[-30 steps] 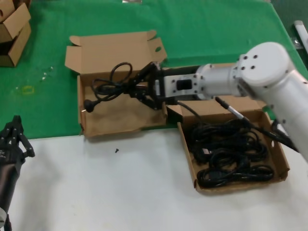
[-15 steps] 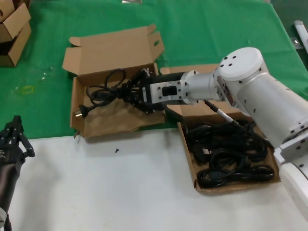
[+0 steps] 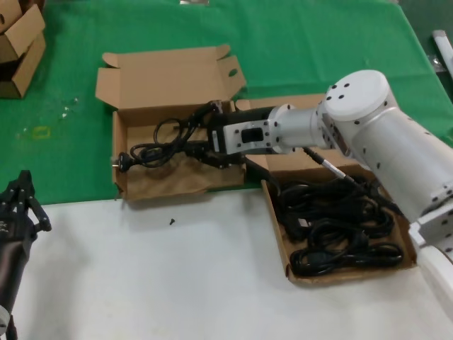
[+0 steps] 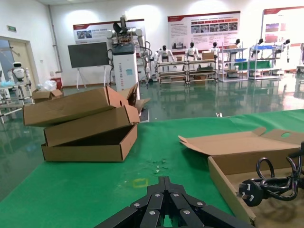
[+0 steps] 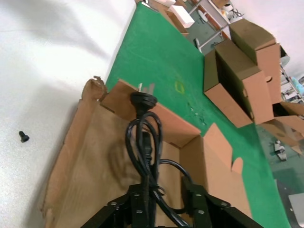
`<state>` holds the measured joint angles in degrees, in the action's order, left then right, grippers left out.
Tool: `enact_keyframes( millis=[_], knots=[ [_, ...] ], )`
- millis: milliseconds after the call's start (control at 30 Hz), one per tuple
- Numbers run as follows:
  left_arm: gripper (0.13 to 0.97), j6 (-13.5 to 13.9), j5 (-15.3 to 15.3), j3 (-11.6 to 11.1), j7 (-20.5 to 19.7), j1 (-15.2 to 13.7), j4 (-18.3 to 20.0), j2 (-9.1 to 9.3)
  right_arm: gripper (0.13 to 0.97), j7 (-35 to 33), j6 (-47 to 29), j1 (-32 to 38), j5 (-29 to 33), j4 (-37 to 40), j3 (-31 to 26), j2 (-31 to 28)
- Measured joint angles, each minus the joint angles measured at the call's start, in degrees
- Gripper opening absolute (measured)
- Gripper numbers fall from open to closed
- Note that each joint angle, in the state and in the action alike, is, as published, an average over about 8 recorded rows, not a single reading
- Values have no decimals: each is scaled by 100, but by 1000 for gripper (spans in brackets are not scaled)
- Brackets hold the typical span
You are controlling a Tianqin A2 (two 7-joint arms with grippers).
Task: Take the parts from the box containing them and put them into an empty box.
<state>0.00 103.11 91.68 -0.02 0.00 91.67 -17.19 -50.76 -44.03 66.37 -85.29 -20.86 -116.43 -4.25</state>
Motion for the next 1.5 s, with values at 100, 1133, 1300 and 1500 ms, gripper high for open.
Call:
enact_keyframes(
  millis=[100, 1133, 1300, 1500],
  knots=[
    [143, 0, 0, 0, 0, 0, 0, 0, 275, 302, -17, -129, 103, -423, -78, -144],
    [143, 0, 0, 0, 0, 0, 0, 0, 798, 4317, 762, -2603, 1193, -5777, 466, -2583],
    [143, 0, 0, 0, 0, 0, 0, 0, 872, 4650, 884, -3059, 1239, -6282, 667, -2849],
    [143, 0, 0, 0, 0, 0, 0, 0, 929, 4782, 953, -3301, 1227, -6511, 775, -2973]
  ],
)
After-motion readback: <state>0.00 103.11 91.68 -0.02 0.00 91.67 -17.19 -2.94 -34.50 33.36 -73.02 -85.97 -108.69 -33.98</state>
